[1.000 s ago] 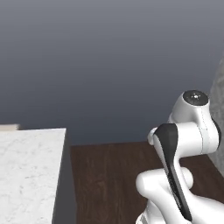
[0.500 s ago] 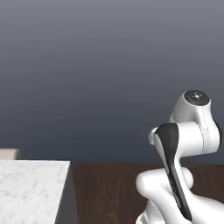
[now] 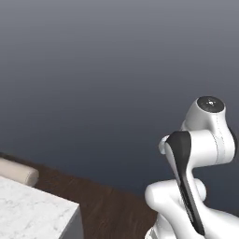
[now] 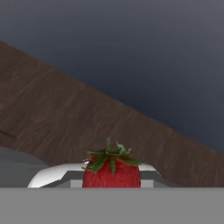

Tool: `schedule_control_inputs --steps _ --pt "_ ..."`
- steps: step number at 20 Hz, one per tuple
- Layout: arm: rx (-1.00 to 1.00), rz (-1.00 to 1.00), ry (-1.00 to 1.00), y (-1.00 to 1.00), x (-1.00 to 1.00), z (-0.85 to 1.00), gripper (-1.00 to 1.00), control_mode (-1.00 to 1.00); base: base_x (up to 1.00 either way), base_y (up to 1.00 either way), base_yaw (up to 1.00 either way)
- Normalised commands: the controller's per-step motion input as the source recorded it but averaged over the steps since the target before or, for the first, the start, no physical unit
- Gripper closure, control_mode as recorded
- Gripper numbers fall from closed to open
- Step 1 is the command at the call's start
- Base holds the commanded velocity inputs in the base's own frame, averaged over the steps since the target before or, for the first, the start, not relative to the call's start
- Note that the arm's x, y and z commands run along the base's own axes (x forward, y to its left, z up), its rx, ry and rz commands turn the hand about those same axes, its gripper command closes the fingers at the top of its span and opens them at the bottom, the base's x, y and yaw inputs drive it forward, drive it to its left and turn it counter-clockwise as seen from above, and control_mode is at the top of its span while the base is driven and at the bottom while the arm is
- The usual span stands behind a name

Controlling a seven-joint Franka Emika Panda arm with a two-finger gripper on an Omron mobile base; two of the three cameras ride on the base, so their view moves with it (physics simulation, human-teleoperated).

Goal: Take the strawberry from the fridge and place it on top of the pancake, located on the dining counter.

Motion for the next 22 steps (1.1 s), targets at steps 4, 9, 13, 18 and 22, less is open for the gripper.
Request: schedule_control_inputs --steps 4,9,13,18,22 --pt "0.00 0.00 0.00 0.00 0.00 0.00 1.00 1.00 1.00 -0.19 0.60" --pt "0.00 0.00 0.00 0.00 0.00 0.00 1.00 1.00 1.00 -0.20 0.61" --pt "0.00 0.00 0.00 0.00 0.00 0.00 1.00 1.00 1.00 -0.21 0.59" --pt "0.00 0.00 0.00 0.00 0.00 0.00 1.00 1.00 1.00 -0.11 0.56" --pt "0.00 0.00 0.00 0.00 0.00 0.00 1.00 1.00 1.00 -0.05 0.50"
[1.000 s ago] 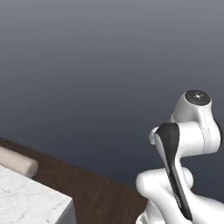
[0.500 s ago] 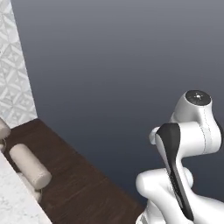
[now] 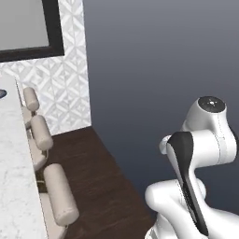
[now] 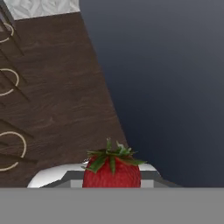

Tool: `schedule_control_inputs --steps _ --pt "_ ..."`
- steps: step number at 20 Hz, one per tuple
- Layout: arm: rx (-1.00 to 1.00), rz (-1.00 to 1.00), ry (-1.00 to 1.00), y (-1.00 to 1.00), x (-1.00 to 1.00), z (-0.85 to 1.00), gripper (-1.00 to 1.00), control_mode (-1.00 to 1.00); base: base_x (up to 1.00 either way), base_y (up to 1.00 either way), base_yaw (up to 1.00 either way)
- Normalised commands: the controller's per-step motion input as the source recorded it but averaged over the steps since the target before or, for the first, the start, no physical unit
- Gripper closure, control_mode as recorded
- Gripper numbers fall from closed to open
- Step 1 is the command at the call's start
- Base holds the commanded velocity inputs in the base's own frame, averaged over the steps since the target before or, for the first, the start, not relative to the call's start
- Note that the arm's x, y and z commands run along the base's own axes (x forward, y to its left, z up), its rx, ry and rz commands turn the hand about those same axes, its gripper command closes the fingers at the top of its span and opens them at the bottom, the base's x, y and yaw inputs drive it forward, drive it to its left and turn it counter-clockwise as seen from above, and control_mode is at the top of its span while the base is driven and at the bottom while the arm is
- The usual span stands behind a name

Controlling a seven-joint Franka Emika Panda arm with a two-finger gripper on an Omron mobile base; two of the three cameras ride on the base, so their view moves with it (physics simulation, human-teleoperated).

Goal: Take the strawberry from the fridge and place it on top of the pancake, located on the dining counter.

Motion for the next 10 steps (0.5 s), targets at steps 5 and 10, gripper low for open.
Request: schedule_control_inputs --steps 5,10 --pt "0.00 0.00 0.00 0.00 0.00 0.00 1.00 1.00 1.00 -0.11 0.47" --pt "0.00 0.00 0.00 0.00 0.00 0.00 1.00 1.00 1.00 -0.19 0.51"
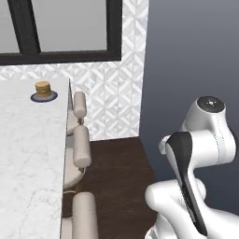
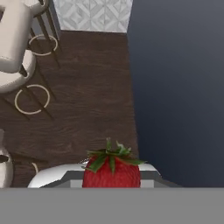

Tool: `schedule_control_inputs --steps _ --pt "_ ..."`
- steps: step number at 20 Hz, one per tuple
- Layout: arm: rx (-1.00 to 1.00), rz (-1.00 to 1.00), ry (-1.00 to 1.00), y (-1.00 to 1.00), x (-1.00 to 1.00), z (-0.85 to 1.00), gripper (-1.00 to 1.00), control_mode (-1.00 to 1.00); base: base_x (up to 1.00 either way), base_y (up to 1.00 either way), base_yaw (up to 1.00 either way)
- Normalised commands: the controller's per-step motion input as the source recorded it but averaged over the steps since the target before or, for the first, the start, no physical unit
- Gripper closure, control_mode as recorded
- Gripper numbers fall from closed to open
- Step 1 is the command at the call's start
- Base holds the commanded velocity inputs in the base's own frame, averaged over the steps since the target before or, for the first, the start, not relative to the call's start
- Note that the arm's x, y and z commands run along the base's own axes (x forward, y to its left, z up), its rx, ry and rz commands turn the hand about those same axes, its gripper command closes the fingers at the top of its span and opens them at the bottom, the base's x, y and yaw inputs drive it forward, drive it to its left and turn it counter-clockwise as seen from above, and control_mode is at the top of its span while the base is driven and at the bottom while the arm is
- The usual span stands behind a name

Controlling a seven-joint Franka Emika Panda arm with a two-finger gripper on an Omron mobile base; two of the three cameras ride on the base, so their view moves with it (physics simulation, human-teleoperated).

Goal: Take the strawberry from the fridge and place it on top of the pancake, located on the dining counter.

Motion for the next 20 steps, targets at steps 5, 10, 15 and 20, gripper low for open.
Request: schedule_control_inputs --steps 5,10,15,20 --pt "0.00 0.00 0.00 0.00 0.00 0.00 1.00 1.00 1.00 -0.43 0.48" --pt "0.00 0.00 0.00 0.00 0.00 0.00 1.00 1.00 1.00 -0.69 0.45" --pt "0.00 0.00 0.00 0.00 0.00 0.00 1.00 1.00 1.00 -0.86 0.48" --pt "0.00 0.00 0.00 0.00 0.00 0.00 1.00 1.00 0.98 -0.46 0.74"
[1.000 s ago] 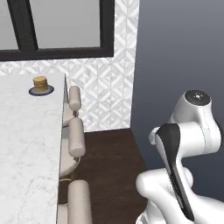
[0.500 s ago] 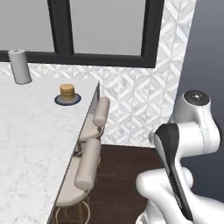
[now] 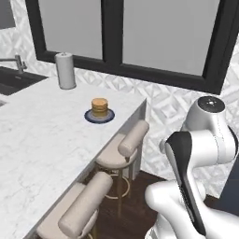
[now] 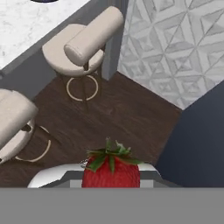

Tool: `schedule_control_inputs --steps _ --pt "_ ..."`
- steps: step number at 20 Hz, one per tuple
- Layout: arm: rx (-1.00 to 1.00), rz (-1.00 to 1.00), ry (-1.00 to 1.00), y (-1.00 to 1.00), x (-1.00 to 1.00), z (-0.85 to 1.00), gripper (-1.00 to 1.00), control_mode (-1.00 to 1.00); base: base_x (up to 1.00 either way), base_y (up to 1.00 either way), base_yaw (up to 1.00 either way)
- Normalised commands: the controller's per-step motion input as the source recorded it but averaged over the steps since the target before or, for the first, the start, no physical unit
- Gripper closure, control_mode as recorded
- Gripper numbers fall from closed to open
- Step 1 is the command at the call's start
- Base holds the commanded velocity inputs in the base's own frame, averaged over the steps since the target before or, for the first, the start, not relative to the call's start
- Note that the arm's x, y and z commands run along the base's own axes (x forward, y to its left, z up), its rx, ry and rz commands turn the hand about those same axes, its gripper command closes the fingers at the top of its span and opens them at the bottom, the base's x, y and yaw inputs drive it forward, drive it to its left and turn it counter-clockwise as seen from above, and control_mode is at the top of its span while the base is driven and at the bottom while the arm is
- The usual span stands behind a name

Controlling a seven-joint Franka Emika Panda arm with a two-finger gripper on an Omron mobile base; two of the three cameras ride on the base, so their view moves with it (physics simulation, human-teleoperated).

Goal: Take the strawberry from the fridge and place it on top of the pancake, located on the dining counter.

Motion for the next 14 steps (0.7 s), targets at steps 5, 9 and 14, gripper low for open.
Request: schedule_control_inputs --steps 5,9,14 --pt "0.00 0.00 0.00 0.00 0.00 0.00 1.00 1.00 0.67 -0.54 0.77" --pt "0.00 0.00 0.00 0.00 0.00 0.00 1.00 1.00 0.11 -0.62 0.79" --pt "0.00 0.00 0.00 0.00 0.00 0.00 1.00 1.00 0.06 -0.68 0.74"
